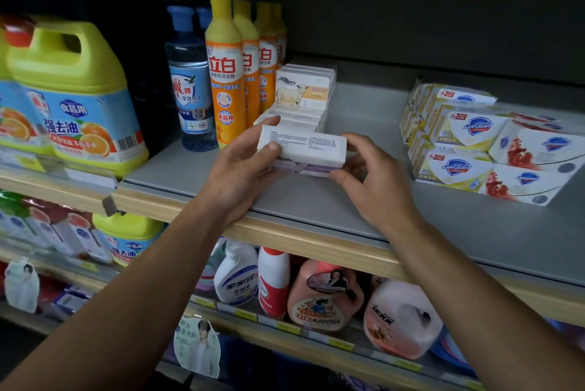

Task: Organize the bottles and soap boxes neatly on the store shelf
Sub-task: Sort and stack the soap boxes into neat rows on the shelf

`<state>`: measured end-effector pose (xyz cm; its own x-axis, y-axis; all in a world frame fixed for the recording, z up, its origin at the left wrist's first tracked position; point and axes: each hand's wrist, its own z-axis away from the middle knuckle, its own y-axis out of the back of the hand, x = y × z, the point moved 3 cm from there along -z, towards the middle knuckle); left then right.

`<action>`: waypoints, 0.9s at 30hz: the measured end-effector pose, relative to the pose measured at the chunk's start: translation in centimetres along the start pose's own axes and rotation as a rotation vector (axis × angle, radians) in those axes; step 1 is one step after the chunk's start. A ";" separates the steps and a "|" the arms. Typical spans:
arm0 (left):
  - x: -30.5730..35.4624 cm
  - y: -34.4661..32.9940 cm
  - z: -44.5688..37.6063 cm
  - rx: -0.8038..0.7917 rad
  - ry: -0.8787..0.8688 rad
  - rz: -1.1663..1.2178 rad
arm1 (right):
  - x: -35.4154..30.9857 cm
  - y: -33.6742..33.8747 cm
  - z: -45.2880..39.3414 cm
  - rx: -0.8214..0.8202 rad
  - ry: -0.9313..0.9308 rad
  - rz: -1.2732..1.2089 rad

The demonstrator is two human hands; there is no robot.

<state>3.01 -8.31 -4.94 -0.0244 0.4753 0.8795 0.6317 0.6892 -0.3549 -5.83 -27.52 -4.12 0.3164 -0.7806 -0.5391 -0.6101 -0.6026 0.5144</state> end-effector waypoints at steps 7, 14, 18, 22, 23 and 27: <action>-0.2 0.0 0.1 0.073 0.008 -0.079 | -0.7 0.1 0.3 0.000 0.027 0.078; -0.3 -1.9 0.1 0.070 -0.022 -0.617 | -1.1 -0.2 0.3 -0.046 0.040 0.174; 0.0 -2.0 -0.1 0.039 -0.058 -1.017 | -1.0 0.0 0.4 -0.064 0.000 0.216; 0.8 0.0 -0.3 -0.038 -0.021 -1.186 | -1.0 0.1 0.0 -0.108 -0.026 0.313; 1.0 0.7 -0.4 -0.048 -0.015 -1.249 | -1.1 0.2 -0.3 -0.127 -0.013 0.348; 0.9 3.6 -0.8 -0.095 0.009 -1.611 | -1.9 -0.1 -1.8 -0.330 -0.024 0.468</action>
<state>5.83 -5.85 -5.20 -0.6725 -0.6758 0.3017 -0.0013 0.4087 0.9127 -5.05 -26.32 -1.91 0.0482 -0.9751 -0.2164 -0.4211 -0.2163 0.8808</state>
